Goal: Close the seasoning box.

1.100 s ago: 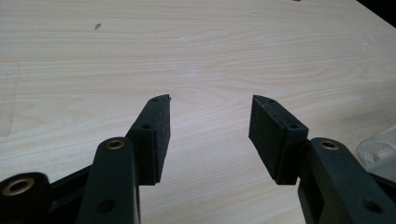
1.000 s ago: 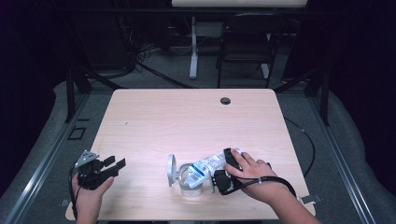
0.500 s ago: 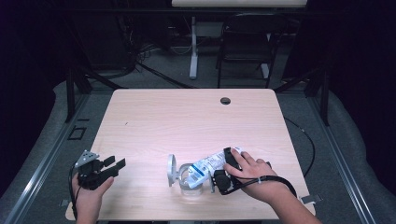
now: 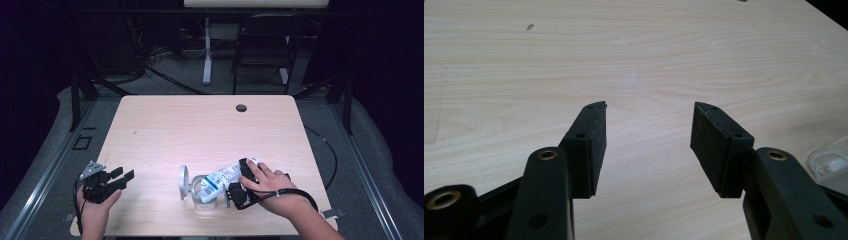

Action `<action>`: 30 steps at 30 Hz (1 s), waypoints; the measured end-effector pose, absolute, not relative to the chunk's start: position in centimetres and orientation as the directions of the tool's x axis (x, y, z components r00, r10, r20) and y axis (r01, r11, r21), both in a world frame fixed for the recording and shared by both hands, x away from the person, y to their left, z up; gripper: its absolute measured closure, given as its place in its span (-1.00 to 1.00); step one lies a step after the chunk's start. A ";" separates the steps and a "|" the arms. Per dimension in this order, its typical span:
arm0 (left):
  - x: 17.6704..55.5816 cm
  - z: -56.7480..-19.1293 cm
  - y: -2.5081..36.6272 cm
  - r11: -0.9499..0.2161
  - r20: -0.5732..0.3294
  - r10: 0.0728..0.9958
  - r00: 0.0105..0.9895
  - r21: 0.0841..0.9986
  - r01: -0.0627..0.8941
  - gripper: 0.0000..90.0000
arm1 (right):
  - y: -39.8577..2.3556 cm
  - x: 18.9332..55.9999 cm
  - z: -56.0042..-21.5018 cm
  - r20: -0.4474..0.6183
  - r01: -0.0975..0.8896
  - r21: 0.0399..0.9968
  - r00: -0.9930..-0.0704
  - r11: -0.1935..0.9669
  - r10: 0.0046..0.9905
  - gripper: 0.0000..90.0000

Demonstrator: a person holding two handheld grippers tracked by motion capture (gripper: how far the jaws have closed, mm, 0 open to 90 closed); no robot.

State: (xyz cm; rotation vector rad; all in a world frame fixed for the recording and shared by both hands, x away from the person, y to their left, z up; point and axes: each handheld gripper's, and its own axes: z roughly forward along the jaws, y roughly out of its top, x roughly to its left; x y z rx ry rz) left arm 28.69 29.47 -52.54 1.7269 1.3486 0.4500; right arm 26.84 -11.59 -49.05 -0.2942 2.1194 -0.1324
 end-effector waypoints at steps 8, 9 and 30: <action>28.7 -52.6 29.5 -0.029 -0.224 0.911 0.346 0.803 0.595 0.09 | -11.5 26.7 -49.0 -0.818 -0.161 -0.216 -0.509 0.963 -0.268 -0.05; 28.7 -52.6 29.5 -0.029 -0.224 0.911 0.345 0.803 0.596 0.09 | -11.5 26.7 -49.0 -0.818 -0.160 -0.216 -0.509 0.963 -0.268 -0.05; 28.7 -52.5 29.6 -0.034 -0.224 0.911 0.347 0.797 0.603 0.09 | -11.4 26.7 -49.0 -0.815 -0.165 -0.221 -0.510 0.961 -0.275 -0.05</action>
